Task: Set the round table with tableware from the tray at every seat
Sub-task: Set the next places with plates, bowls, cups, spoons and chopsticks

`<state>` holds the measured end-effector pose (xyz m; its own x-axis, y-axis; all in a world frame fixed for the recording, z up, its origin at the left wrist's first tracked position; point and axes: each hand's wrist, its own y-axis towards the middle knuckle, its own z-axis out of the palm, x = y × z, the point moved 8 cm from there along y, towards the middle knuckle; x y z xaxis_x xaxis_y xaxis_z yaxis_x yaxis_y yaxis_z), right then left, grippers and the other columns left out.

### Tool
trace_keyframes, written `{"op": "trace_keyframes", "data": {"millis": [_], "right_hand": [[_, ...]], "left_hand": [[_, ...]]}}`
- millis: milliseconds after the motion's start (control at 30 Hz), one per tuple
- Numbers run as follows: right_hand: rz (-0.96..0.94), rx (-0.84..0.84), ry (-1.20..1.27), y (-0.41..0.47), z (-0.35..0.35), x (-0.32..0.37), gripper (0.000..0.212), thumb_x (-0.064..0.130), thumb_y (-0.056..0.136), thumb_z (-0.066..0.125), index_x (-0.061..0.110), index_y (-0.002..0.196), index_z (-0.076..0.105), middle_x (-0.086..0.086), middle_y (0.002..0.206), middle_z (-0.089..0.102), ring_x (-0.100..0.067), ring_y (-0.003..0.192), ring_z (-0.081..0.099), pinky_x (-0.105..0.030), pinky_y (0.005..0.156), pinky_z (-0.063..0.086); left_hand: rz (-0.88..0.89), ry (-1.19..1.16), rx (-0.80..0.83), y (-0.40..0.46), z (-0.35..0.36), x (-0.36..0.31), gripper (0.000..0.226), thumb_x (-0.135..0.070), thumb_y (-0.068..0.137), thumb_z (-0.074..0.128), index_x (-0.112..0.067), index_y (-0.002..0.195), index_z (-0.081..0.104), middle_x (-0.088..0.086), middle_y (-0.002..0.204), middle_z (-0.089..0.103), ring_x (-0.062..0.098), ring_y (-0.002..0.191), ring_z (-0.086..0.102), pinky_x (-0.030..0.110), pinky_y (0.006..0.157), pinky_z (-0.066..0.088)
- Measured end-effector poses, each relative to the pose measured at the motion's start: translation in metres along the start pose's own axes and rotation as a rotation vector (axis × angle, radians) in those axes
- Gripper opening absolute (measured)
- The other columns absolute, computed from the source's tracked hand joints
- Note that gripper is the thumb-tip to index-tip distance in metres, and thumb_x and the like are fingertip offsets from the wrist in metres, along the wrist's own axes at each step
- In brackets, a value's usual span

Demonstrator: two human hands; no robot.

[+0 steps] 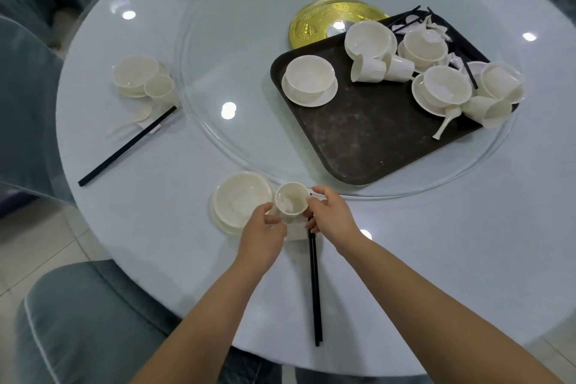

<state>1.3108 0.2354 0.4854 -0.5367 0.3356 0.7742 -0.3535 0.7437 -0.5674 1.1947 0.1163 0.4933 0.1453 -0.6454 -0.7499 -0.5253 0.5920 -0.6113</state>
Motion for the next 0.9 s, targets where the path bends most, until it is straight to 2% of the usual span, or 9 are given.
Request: {"op": "trace_keyframes", "data": {"millis": [200,300,433,500,567,667,733,800,900], "right_hand": [[-0.077,-0.140,0.008,0.013,-0.059,0.009,0.026,0.022,0.099,0.049,0.020,0.124,0.055,-0.001,0.091,0.066,-0.012,0.073,0.064,-0.017,0.057,0.048],[-0.074,-0.273,0.042,0.027,-0.106,0.013,0.020,0.019,0.099,0.049,0.018,0.118,0.058,-0.004,0.097,0.066,-0.014,0.078,0.064,-0.016,0.056,0.048],[0.016,-0.440,0.143,0.053,-0.174,0.008,0.017,0.016,0.097,0.050,0.016,0.111,0.059,-0.008,0.093,0.069,-0.016,0.070,0.064,-0.022,0.055,0.048],[0.044,-0.524,0.160,0.067,-0.206,0.003,0.019,0.014,0.095,0.050,0.011,0.110,0.060,-0.009,0.086,0.069,-0.016,0.062,0.062,-0.026,0.055,0.050],[0.039,-0.571,0.067,0.082,-0.231,0.003,0.019,0.016,0.093,0.051,0.009,0.108,0.058,-0.010,0.090,0.069,-0.019,0.068,0.065,-0.033,0.067,0.056],[0.018,-0.559,-0.230,0.103,-0.256,0.008,0.022,0.023,0.092,0.054,0.012,0.110,0.057,-0.009,0.105,0.065,-0.031,0.094,0.066,-0.047,0.088,0.054],[0.020,-0.558,-0.335,0.117,-0.269,0.010,0.028,0.024,0.092,0.054,0.009,0.115,0.057,-0.012,0.109,0.064,-0.033,0.097,0.064,-0.045,0.088,0.053],[0.030,-0.583,-0.398,0.128,-0.280,0.014,0.029,0.025,0.091,0.053,0.007,0.113,0.058,-0.013,0.107,0.064,-0.031,0.094,0.060,-0.036,0.079,0.047],[0.050,-0.615,-0.432,0.144,-0.293,0.018,0.029,0.025,0.089,0.055,0.003,0.109,0.057,-0.014,0.103,0.062,-0.033,0.095,0.059,-0.035,0.076,0.043]], "left_hand": [[0.115,-0.028,-0.188,-0.004,-0.021,-0.008,0.022,-0.018,0.090,0.057,-0.039,0.094,0.053,-0.006,0.088,0.062,0.014,0.072,0.068,0.035,0.075,0.053],[0.182,-0.037,-0.200,-0.006,-0.016,-0.023,0.016,-0.017,0.090,0.059,-0.033,0.091,0.058,-0.004,0.084,0.065,0.019,0.074,0.067,0.037,0.074,0.053],[0.244,-0.091,-0.171,-0.007,0.002,-0.043,0.021,-0.006,0.091,0.057,-0.025,0.087,0.065,-0.001,0.084,0.066,0.013,0.066,0.064,0.016,0.058,0.048],[0.247,-0.081,-0.122,-0.005,0.017,-0.051,0.026,0.000,0.088,0.054,-0.023,0.084,0.066,-0.001,0.080,0.066,0.008,0.059,0.061,0.014,0.054,0.047],[0.244,-0.056,-0.058,-0.003,0.034,-0.057,0.028,0.002,0.086,0.053,-0.021,0.081,0.066,-0.004,0.072,0.067,0.006,0.054,0.058,0.020,0.055,0.049],[0.222,0.000,0.009,0.003,0.060,-0.065,0.025,-0.001,0.088,0.053,-0.021,0.081,0.067,-0.008,0.065,0.066,0.006,0.056,0.059,0.022,0.054,0.050],[0.223,0.050,0.039,0.008,0.077,-0.072,0.024,-0.004,0.089,0.054,-0.024,0.083,0.066,-0.007,0.067,0.066,0.010,0.065,0.064,0.027,0.060,0.054],[0.231,0.082,0.069,0.013,0.090,-0.079,0.023,-0.006,0.089,0.054,-0.026,0.084,0.066,-0.008,0.069,0.067,0.012,0.070,0.066,0.033,0.066,0.057],[0.239,0.143,0.096,0.018,0.104,-0.085,0.025,-0.012,0.091,0.053,-0.034,0.086,0.063,-0.018,0.071,0.066,0.003,0.067,0.064,0.018,0.058,0.055]]}}
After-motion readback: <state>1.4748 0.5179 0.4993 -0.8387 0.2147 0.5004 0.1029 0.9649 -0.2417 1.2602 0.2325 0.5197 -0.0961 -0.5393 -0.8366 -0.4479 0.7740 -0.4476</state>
